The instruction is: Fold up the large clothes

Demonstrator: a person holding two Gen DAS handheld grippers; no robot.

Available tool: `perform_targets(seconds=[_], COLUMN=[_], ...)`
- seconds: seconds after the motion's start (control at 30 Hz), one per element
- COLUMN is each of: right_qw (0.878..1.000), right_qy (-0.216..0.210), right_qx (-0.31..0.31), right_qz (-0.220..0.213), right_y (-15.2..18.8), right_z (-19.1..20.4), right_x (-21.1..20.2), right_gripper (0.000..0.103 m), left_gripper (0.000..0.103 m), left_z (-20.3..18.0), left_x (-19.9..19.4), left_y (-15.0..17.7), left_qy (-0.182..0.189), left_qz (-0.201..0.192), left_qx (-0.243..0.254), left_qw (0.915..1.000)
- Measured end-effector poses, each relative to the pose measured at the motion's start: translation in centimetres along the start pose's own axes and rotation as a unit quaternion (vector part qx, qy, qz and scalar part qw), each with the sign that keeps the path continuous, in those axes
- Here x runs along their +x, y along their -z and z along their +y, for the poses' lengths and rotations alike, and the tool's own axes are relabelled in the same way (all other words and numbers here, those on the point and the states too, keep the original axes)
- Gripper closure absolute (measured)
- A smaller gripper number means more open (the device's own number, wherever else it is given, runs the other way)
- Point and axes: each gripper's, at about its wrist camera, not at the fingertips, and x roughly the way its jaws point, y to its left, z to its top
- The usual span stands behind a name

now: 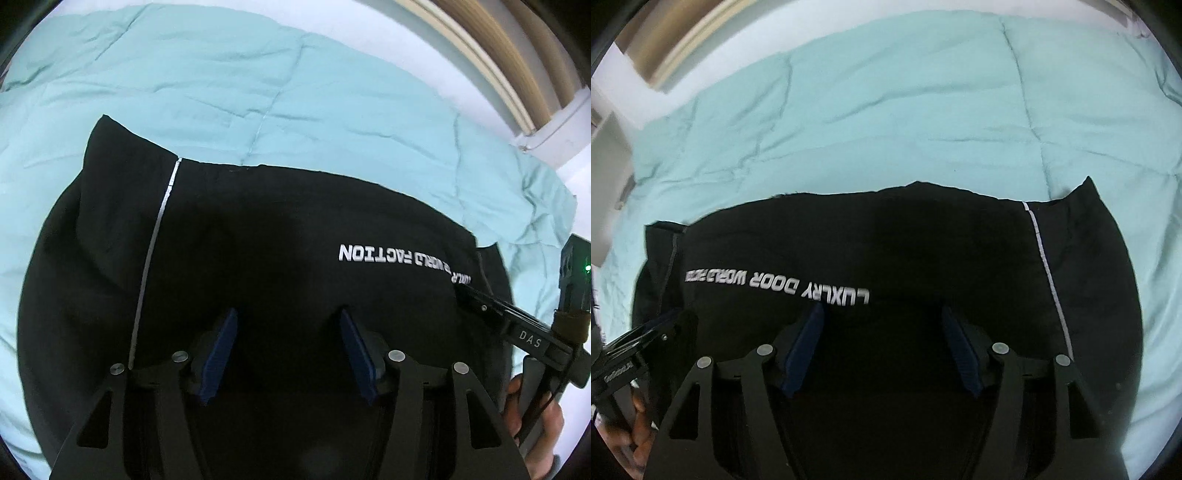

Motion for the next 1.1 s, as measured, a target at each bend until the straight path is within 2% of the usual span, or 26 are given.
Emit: perform_targets(seconds=[0.1,0.37,0.53,0.63,0.9,1.0,1.1], right_qw=[1.0,0.998,0.997,0.996,0.993,0.994,0.994], right_qy=[-0.022,-0.003,0.022,0.036,0.042,0.042,0.023], right_qx=[0.004,0.012,0.032,0.047,0.09,0.09,0.092], right_qz=[-0.019,-0.058,-0.064,-0.065,-0.058,-0.054,-0.046], right_y=[1.1,4.3,5.5,6.2,6.9,6.9,6.8], right_z=[-0.7,-3.7,-7.0,-9.1,-13.3,-14.2,-15.0], right_x=[-2.7,-8.7,-10.5,-11.0,-10.9,-10.5,-9.5], right_gripper=[0.033,0.033,0.031,0.031,0.031,0.031,0.031], left_gripper=[0.043,0.043,0.043,0.043,0.043,0.043,0.043], left_z=[0.6,3.6,7.2,9.8,13.5,14.4,15.4], left_x=[-2.8,-8.6,-10.0,-10.9,-9.8,-8.8,-7.0], left_y=[0.7,2.0,2.1,2.6,3.2,3.4,3.4], left_qy=[0.018,-0.01,-0.025,-0.021,0.006,0.041,0.074], left_qz=[-0.023,-0.074,-0.08,-0.084,-0.057,-0.042,-0.024], left_qx=[-0.001,-0.002,-0.048,-0.074,-0.104,-0.107,-0.119], left_qw=[0.9996,0.9972,0.9953,0.9935,0.9929,0.9925,0.9898])
